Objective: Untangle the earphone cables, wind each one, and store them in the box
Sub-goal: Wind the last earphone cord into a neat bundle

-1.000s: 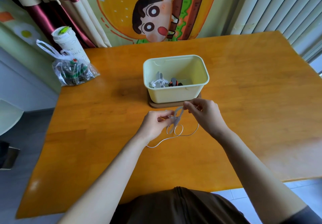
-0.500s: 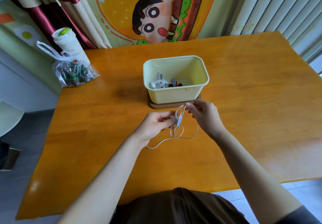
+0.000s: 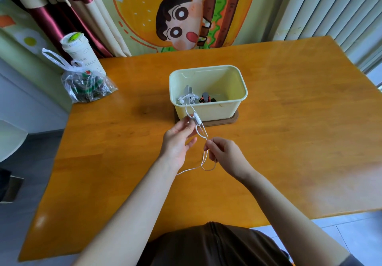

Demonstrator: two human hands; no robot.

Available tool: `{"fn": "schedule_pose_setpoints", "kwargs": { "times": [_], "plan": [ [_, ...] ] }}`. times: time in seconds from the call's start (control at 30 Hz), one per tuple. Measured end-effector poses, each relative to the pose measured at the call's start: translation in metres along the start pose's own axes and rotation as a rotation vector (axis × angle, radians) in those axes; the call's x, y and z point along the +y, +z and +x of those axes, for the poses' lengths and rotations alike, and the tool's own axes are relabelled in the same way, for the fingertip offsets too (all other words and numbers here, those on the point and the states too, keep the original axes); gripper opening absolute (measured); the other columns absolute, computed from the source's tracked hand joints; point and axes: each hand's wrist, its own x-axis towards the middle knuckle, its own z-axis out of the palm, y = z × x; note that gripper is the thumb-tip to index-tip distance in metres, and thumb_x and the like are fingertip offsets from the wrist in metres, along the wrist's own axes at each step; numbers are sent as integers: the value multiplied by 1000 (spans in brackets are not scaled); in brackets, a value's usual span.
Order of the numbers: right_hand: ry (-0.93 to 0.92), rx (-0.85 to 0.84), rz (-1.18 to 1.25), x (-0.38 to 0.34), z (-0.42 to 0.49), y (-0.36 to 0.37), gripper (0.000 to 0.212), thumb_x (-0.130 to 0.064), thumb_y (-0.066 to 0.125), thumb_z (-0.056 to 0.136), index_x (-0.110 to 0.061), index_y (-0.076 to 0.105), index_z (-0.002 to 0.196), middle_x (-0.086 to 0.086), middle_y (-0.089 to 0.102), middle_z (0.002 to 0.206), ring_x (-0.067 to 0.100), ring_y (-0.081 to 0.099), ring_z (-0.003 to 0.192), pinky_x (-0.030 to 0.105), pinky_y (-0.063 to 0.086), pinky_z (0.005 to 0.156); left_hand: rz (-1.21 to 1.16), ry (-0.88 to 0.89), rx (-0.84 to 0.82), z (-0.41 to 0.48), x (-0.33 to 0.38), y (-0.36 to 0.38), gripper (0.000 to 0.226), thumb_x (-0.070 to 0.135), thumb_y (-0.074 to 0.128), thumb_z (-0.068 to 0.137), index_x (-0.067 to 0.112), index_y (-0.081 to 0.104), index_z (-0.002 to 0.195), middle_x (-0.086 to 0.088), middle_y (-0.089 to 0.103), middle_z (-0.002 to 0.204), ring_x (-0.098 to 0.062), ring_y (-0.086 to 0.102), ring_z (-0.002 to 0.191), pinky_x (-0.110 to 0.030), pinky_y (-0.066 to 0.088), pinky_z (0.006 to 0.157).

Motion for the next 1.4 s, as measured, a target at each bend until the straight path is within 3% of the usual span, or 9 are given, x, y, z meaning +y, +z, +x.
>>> {"fn": "schedule_pose_setpoints", "kwargs": {
  "times": [0.17, 0.3, 0.37, 0.43, 0.53, 0.83, 0.97, 1.13, 1.4],
  "plan": [
    [-62, 49, -89, -8, -6, 1, 25, -22, 47, 98, -20, 61, 78, -7, 50, 53, 10, 49, 52, 26, 43, 55, 162, 90, 113, 3, -4, -5, 19, 13, 63, 90, 27, 68, 101, 3, 69, 90, -10, 60, 85, -24, 46, 75],
    [-122, 30, -147, -13, -7, -1, 24, -24, 48, 97, -25, 63, 79, -11, 41, 46, 13, 40, 49, 37, 45, 56, 505, 280, 143, 6, -11, -10, 22, 9, 64, 89, 19, 71, 108, 5, 68, 81, -8, 60, 74, -21, 48, 69],
    [-144, 15, -167, -18, -8, -4, 22, -23, 49, 96, -26, 63, 79, -11, 41, 46, 12, 40, 50, 33, 42, 55, 731, 397, 132, 7, -13, -15, 24, 7, 65, 87, 16, 72, 108, 0, 69, 89, -15, 64, 81, -21, 49, 72],
    [-152, 25, -165, -24, -6, -11, 21, -23, 51, 95, -25, 64, 78, -11, 43, 48, 8, 41, 51, 23, 35, 52, 914, 481, 116, 8, -14, -20, 24, 7, 67, 85, 13, 72, 108, -2, 65, 89, -17, 62, 80, -10, 43, 68],
    [-147, 102, -156, -27, 0, -24, 23, -22, 52, 95, -26, 63, 75, -13, 47, 46, 6, 44, 51, 16, 32, 48, 987, 499, 51, 4, -16, -26, 24, 6, 68, 85, 11, 72, 109, 3, 57, 83, -12, 55, 74, -5, 39, 62],
    [-117, 267, -206, -16, 20, -45, 22, -21, 56, 93, -19, 67, 75, -13, 53, 57, 1, 49, 52, 13, 34, 50, 916, 357, -297, -4, -11, -22, 31, 8, 67, 87, 14, 67, 117, 10, 61, 86, -14, 58, 82, -19, 45, 75],
    [-53, 244, -186, -11, 19, -45, 23, -23, 56, 94, -20, 66, 73, -11, 51, 54, 6, 44, 50, 16, 32, 50, 646, 261, -459, -15, -5, -10, 34, 2, 65, 86, 18, 65, 115, 7, 69, 95, -4, 63, 96, -18, 49, 85],
    [43, 138, -65, -8, 10, -36, 30, -25, 54, 93, -25, 65, 65, -2, 52, 61, 14, 47, 59, 33, 43, 60, 278, 188, -363, -15, 3, 0, 24, 14, 62, 81, 16, 68, 104, 7, 72, 86, -7, 64, 83, -24, 50, 82],
    [60, 26, 82, -13, 0, -7, 35, -22, 46, 97, -21, 63, 66, -7, 50, 60, 1, 43, 49, 16, 39, 51, -34, 51, -127, -7, -1, 4, 17, 10, 57, 90, 19, 68, 100, 3, 70, 87, -13, 62, 85, -32, 46, 86]
  ]
}}
